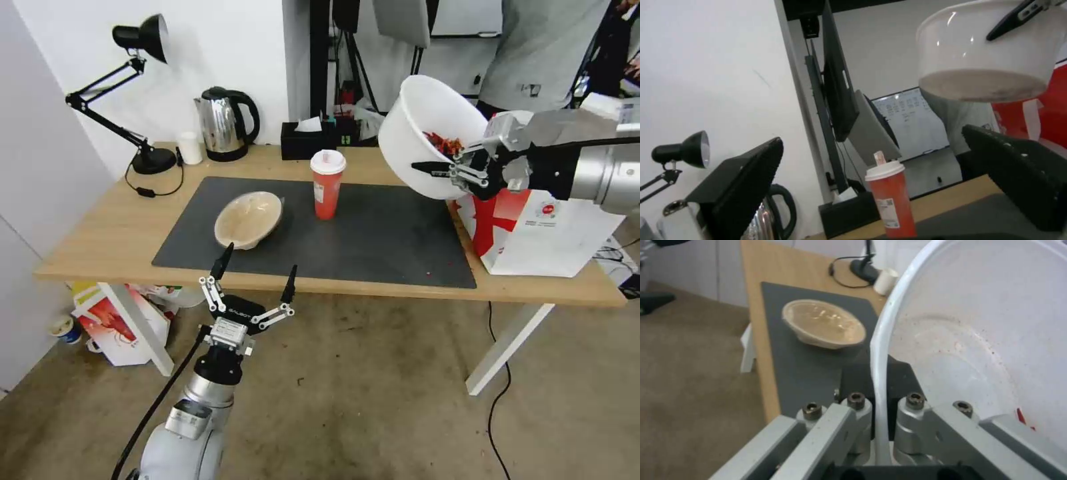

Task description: Pick up the trash from the table and place it into the takeout bag.

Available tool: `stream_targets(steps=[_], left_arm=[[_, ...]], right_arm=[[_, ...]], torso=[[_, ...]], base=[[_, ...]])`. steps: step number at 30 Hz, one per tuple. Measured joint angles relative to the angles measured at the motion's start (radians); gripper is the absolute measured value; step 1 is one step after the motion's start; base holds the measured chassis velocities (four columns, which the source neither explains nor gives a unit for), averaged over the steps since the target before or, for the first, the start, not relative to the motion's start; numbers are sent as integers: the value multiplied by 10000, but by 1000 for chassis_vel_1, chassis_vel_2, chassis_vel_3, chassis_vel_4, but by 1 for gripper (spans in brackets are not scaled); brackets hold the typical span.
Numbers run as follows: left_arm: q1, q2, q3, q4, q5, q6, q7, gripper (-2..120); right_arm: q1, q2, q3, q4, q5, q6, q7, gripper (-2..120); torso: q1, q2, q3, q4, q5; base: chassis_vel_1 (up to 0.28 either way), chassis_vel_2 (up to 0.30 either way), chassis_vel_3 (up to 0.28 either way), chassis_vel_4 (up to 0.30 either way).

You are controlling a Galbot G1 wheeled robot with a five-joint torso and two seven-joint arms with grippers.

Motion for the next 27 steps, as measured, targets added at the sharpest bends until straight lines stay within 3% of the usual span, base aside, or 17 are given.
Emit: stream_targets(steps=[11,18,27], left_arm=[[-46,26,-171,-34,-103,-108,-14,100],[-51,55,-210,4,-243,-169,-10,100],[-74,72,-213,27,-275,-187,-6,100]], right_arm=[[-73,-1192,309,-263,302,-88,14,0],[-23,-1333,510,-1360,255,-119,-307,0],[-22,-1479,730,-1762,248,-121,-452,0]], torso=[[0,-2,0,2,-2],[0,-2,1,0,2],[-1,-2,1,0,0]], base=[[0,0,0,0],[0,0,0,0],[0,0,0,0]])
